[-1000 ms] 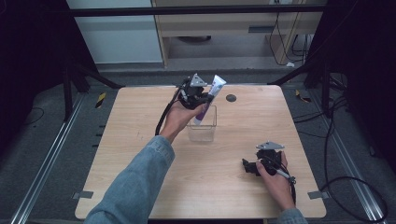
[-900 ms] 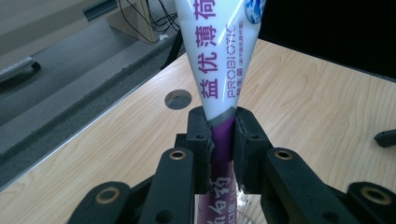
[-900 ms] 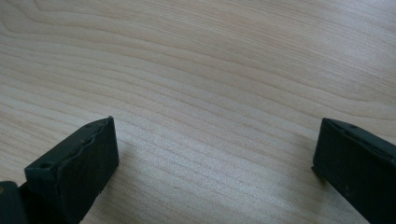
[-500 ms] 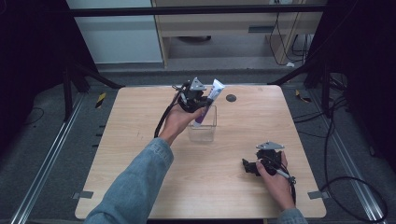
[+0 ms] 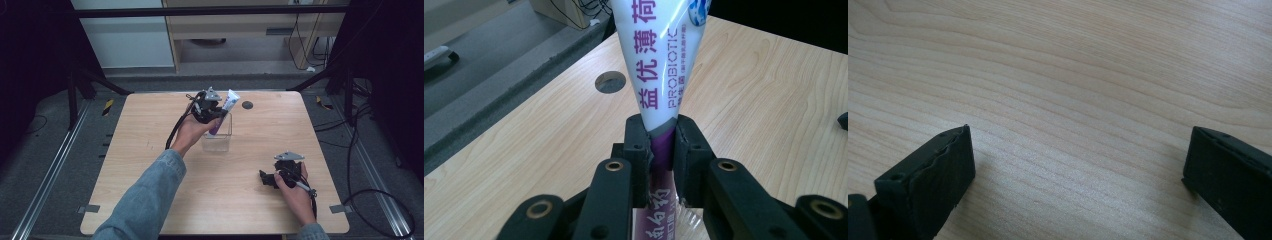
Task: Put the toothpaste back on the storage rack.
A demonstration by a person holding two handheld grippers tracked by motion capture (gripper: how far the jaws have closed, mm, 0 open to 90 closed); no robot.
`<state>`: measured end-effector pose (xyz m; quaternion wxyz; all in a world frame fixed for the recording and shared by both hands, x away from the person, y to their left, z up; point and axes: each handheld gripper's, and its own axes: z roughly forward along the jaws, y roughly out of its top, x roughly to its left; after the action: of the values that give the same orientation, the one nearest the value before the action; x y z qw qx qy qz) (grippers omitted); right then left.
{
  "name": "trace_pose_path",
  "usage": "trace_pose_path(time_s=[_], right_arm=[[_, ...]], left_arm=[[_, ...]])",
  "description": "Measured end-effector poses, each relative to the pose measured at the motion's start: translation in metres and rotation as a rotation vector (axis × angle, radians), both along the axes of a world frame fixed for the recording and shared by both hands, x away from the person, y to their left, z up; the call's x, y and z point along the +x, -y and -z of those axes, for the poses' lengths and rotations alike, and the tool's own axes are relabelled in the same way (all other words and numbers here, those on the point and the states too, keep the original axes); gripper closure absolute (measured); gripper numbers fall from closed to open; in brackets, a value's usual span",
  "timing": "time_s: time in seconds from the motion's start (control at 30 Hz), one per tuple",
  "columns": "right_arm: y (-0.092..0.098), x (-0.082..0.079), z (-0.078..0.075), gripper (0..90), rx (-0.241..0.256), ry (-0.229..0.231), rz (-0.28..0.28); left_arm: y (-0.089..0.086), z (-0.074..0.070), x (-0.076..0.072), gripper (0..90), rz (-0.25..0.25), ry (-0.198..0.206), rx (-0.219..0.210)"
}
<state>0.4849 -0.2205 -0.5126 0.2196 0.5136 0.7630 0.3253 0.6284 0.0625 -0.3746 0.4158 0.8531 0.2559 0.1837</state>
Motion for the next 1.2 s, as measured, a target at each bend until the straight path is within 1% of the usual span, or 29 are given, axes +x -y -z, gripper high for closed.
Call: trace_pose_path(time_s=[0.2, 0.33, 0.5, 0.57, 0.63, 0.77, 0.8, 0.9, 1.07, 1.13, 1.2], right_arm=[[0.000, 0.000, 0.000, 0.3, 0.001, 0.000, 0.000], [0.000, 0.000, 0.000, 0.3, 0.000, 0.000, 0.000], [0.000, 0.000, 0.000, 0.3, 0.000, 0.000, 0.001], [0.000, 0.000, 0.000, 0.3, 0.000, 0.000, 0.001], [0.000, 0.000, 0.000, 0.3, 0.000, 0.000, 0.001], [0.000, 0.000, 0.000, 0.3, 0.001, -0.001, 0.000], [0.000, 0.000, 0.000, 0.3, 0.001, 0.000, 0.000], [0.000, 0.000, 0.000, 0.3, 0.001, 0.000, 0.000], [0.000, 0.000, 0.000, 0.3, -0.001, -0.001, 0.000], [0.000, 0.000, 0.000, 0.3, -0.001, 0.001, 0.000], [0.000, 0.000, 0.000, 0.3, 0.001, 0.001, 0.001]], left_arm=[[-0.002, 0.005, 0.000, 78.0, 0.001, -0.009, 0.012], [-0.004, 0.009, 0.001, 78.0, -0.007, -0.020, 0.014], [-0.004, 0.012, 0.000, 78.1, -0.003, -0.028, 0.033], [-0.003, 0.012, -0.001, 78.1, -0.001, -0.023, 0.057], [-0.003, 0.013, -0.001, 78.2, -0.007, -0.023, 0.062], [-0.005, 0.015, -0.001, 78.2, -0.008, -0.036, 0.061], [-0.005, 0.015, -0.001, 78.2, -0.008, -0.041, 0.070], [-0.006, 0.017, -0.002, 78.1, -0.009, -0.054, 0.076], [-0.004, 0.019, -0.002, 78.1, -0.008, -0.068, 0.087], [-0.003, 0.021, -0.002, 78.2, -0.006, -0.071, 0.079], [-0.002, 0.021, -0.002, 78.2, -0.003, -0.075, 0.085]])
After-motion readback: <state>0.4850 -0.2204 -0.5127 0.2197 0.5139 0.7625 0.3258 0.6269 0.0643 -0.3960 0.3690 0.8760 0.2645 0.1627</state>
